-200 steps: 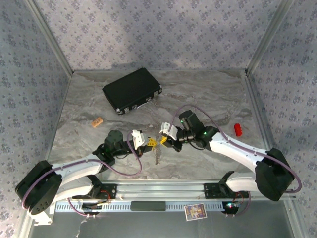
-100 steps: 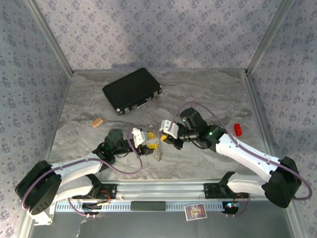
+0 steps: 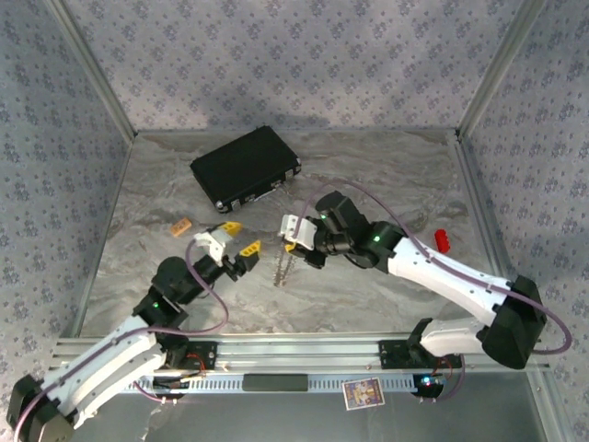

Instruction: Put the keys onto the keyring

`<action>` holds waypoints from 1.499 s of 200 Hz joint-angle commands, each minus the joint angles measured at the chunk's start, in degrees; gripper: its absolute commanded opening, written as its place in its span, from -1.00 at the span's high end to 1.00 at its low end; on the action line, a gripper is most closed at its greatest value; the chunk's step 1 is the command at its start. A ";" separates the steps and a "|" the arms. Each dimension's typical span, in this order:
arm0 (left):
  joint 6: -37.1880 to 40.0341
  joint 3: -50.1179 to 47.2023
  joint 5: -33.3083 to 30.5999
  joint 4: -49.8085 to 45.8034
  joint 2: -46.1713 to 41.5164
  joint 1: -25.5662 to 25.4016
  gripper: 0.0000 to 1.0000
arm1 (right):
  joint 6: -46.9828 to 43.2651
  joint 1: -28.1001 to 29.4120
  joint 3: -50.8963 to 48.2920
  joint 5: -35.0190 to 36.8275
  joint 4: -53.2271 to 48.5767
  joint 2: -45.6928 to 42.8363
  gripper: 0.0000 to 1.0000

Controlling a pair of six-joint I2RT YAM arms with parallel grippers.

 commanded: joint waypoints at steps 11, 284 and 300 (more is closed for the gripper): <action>-6.60 1.61 -22.67 -17.56 -11.61 2.07 -0.42 | 0.53 2.54 5.94 -4.14 6.81 6.75 1.00; -12.51 11.36 -16.71 -11.07 13.84 13.61 -0.62 | -12.34 2.09 -0.27 14.45 -16.62 22.75 0.84; -12.74 11.56 -16.22 -11.02 14.38 13.78 -0.62 | -12.35 1.73 -0.71 15.16 -16.60 22.77 0.77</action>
